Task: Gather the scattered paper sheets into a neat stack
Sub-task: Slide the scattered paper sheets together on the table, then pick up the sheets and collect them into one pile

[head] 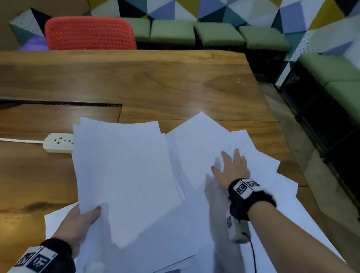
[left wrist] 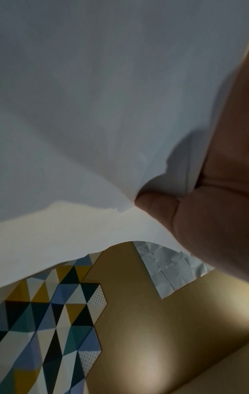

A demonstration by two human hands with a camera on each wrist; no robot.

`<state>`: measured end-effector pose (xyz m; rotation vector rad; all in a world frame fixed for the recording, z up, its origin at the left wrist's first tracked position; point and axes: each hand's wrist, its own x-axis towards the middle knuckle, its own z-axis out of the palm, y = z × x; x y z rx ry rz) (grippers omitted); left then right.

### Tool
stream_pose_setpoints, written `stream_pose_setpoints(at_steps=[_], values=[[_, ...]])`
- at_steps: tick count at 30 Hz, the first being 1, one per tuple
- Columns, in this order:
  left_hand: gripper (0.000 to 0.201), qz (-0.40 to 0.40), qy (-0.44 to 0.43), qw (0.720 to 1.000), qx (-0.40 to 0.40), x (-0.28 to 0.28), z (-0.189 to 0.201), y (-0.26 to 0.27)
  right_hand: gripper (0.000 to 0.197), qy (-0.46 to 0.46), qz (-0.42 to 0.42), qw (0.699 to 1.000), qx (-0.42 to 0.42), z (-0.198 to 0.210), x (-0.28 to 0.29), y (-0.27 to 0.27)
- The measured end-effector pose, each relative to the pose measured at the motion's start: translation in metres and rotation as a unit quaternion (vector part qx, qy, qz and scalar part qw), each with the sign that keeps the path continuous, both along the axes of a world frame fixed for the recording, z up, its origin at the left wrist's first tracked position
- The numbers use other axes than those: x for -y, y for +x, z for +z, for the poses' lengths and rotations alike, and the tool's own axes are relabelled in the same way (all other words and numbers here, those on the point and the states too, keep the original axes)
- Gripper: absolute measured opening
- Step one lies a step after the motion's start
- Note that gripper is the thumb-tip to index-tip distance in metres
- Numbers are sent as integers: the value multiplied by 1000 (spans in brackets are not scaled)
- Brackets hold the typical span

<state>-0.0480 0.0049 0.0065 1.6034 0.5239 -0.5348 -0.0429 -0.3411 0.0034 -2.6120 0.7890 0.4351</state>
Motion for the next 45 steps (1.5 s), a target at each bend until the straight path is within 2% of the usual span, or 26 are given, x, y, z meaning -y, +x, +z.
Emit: stream_pose_setpoints(at_steps=[2, 5, 8, 11, 12, 14, 15, 17, 19, 21, 25, 29, 32, 34, 36, 39, 42, 45], values=[[32, 1, 7, 1000, -3, 5, -1, -2, 62, -36, 100, 993, -56, -8, 1, 8], [35, 5, 10, 1000, -3, 11, -1, 0, 66, -30, 147, 982, -112, -17, -15, 3], [35, 8, 14, 1000, -5, 13, -2, 4, 66, -73, 214, 967, -121, -12, -42, -29], [32, -14, 33, 999, 0, 15, -4, 7, 55, -116, 260, 953, -107, -2, -53, -52], [31, -25, 39, 999, 0, 16, -4, 7, 49, -109, 242, 961, -75, 2, -47, -49], [29, -35, 42, 999, 1, 18, -2, 8, 38, -60, 134, 989, 5, 5, -25, -31], [28, -38, 42, 998, 3, 19, -1, 8, 40, -27, 54, 998, 27, 5, -8, -21], [25, -45, 42, 998, 3, 19, 0, 9, 58, 27, -101, 994, 34, 2, 22, -3], [18, -50, 43, 998, 4, 19, 1, 8, 69, 42, -182, 982, 26, -1, 41, 8], [15, -48, 41, 998, 3, 20, 2, 8, 67, 70, -196, 978, 28, -1, 45, 14], [28, -37, 31, 999, 5, 24, -1, 8, 49, 147, -137, 979, 39, -8, 26, 2], [31, -38, 17, 999, 19, 30, -6, 8, 51, 235, -89, 966, 62, -18, 16, -25], [25, -40, 6, 999, 29, 37, -3, 5, 34, 267, -177, 940, 114, -26, 24, -56], [23, -47, -1, 998, 35, 39, 1, 2, 29, 251, -228, 929, 145, -31, 30, -77], [23, -53, -3, 998, 39, 39, 3, -3, 28, 232, -222, 936, 145, -34, 31, -94], [23, -65, -3, 997, 34, 38, 5, -10, 14, 223, -186, 950, 119, -32, 17, -107], [27, -65, -9, 998, 26, 33, 2, -15, 30, 159, -263, 943, 126, -28, 9, -110], [33, -74, -4, 997, 28, 31, -2, -16, 44, 200, -352, 907, 118, -18, 8, -107]])
